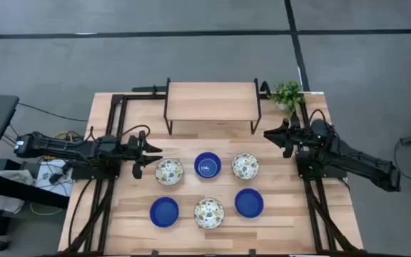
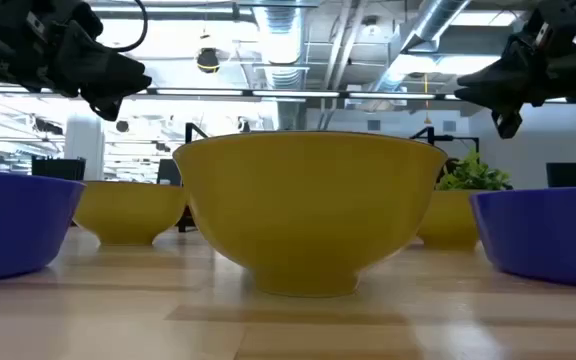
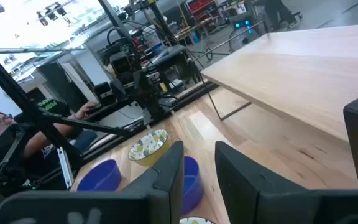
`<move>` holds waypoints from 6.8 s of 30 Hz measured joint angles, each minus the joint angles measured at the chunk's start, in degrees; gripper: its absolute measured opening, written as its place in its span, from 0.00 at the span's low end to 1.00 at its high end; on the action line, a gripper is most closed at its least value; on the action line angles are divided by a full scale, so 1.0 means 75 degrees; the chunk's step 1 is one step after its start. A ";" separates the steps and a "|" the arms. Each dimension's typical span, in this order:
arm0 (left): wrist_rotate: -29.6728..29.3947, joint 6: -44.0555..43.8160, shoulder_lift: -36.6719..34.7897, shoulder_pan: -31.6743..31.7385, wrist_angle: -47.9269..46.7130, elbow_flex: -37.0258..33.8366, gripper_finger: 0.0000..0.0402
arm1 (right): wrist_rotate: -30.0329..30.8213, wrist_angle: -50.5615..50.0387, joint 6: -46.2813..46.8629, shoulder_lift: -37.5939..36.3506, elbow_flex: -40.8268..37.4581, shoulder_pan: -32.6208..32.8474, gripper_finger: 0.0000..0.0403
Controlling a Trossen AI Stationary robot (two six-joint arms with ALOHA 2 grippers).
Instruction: Pick & Place Mini bowls
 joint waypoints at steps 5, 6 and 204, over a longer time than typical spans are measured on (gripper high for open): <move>0.0000 -0.0001 0.0000 0.0000 0.0043 0.0000 0.30 | 0.0000 0.0015 0.0000 0.0001 0.0000 0.0000 0.20; 0.0000 -0.0001 0.0000 -0.0001 0.0043 0.0000 0.30 | -0.0001 0.0015 0.0000 0.0000 0.0000 0.0000 0.20; 0.0001 -0.0202 0.0000 0.0001 0.0045 0.0000 0.30 | -0.1184 -0.8404 -0.5228 1.1366 1.2460 0.4878 0.00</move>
